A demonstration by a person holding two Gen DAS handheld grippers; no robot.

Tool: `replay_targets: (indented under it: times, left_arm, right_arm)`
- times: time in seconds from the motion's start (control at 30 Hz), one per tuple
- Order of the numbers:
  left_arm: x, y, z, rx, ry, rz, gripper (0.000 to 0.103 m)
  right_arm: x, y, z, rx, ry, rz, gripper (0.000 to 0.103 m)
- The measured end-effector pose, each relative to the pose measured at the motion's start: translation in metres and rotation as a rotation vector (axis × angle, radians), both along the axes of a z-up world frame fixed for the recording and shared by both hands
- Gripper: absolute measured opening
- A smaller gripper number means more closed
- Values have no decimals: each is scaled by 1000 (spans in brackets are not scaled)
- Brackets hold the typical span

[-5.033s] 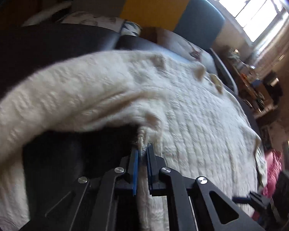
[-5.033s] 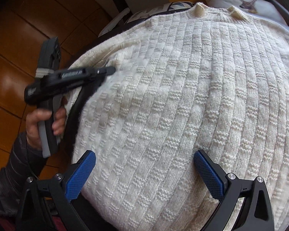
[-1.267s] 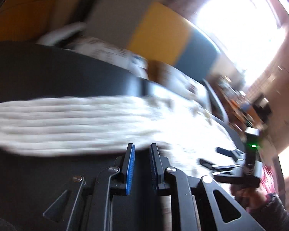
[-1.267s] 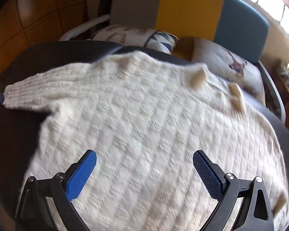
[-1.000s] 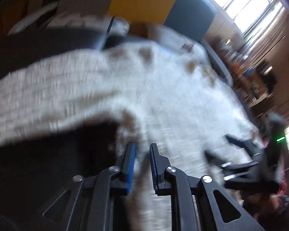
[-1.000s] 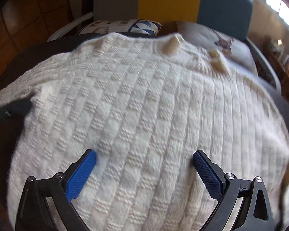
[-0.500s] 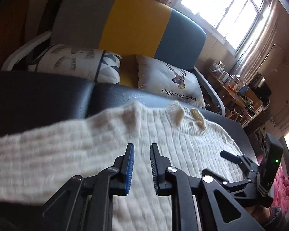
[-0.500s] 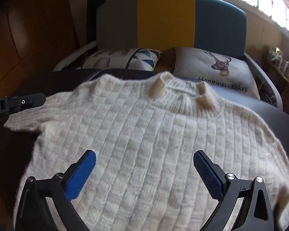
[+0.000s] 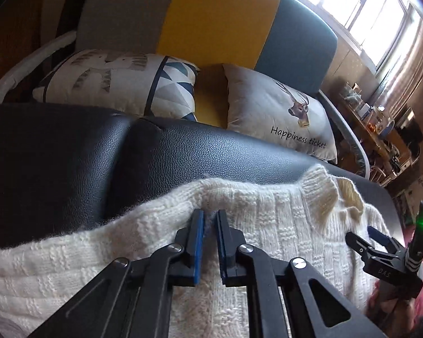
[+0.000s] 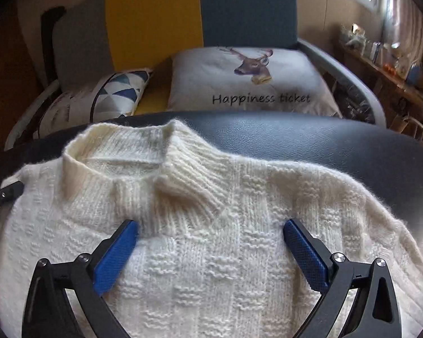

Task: Fold clothes
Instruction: 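Move the open right gripper over the sweater toward a sleeve cuff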

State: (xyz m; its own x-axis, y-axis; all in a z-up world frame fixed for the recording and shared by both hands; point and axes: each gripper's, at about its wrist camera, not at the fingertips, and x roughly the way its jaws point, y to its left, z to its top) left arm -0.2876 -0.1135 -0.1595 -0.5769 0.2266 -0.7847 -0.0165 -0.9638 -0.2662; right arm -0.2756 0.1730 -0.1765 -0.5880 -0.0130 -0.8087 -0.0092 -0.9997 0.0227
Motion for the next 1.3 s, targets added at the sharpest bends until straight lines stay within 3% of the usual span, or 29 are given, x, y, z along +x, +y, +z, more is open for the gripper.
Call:
replay_targets:
  times: [0.2,0.3,0.4,0.53,0.73,0.9,1.03,1.13,1.2,1.27,1.3]
  left_arm:
    - [10,11,19,-42,-27,63,11]
    - [40,25,37,9,17,25,15]
    - [80,48,46,50,32,-38,15]
    - [132,84,43,53,26,-143,15]
    - [191,129,27,69,-64,-233,15]
    - [219,174,30,63,-71,-321,15]
    - [227,218,39,7,-55,-420,16]
    - [224,249,44,-15,-50,-471,16]
    - [220,269,42,-34,-54,-498,16]
    - [217,286,37,-55,-66,-528,16]
    - [217,292,34,-67,-70,-536,16]
  right_arm:
    - [6,-2,12,-24,-14,29,103]
    - [34,5,38,-86,57,56,102]
    - [81,28,59,-164,101,55,102]
    - [160,96,75,-190,120,-49,102]
    - [296,225,87,-31,128,-362,102]
    - [366,262,71,-31,113,-415,102]
    - [367,261,65,-72,163,-376,102]
    - [355,240,61,-18,172,-277,101]
    - [347,233,54,21,164,-238,88]
    - [336,236,40,35,110,-242,46]
    - [330,238,33,40,80,-246,42]
